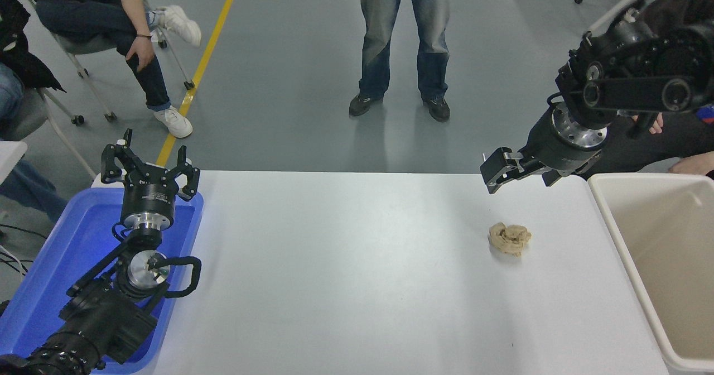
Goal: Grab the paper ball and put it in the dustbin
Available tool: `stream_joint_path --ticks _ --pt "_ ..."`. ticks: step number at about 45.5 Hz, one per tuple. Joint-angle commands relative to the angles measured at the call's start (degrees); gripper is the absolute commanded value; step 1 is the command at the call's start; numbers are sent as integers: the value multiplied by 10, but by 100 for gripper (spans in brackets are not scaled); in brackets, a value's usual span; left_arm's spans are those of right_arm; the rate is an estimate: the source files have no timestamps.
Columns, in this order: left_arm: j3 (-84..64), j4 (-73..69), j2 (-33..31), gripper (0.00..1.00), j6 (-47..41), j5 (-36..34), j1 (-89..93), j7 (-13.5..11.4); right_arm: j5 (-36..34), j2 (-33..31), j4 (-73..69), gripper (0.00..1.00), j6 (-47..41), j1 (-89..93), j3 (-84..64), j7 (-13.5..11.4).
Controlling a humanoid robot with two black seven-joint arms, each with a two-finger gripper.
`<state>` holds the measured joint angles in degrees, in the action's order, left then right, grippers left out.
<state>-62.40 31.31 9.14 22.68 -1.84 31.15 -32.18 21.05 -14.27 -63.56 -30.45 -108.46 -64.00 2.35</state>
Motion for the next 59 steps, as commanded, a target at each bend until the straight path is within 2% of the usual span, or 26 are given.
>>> stream_joint_path --ticks 1,12,23,59 --pt "0 0 0 99 0 0 0 0 55 13 116 100 98 140 12 -1" --pt "0 0 0 99 0 0 0 0 57 17 230 100 128 271 52 0" --pt "0 1 0 99 0 0 0 0 58 37 269 100 193 355 64 -1" --pt "0 0 0 99 0 0 0 0 72 65 355 100 225 476 136 -1"
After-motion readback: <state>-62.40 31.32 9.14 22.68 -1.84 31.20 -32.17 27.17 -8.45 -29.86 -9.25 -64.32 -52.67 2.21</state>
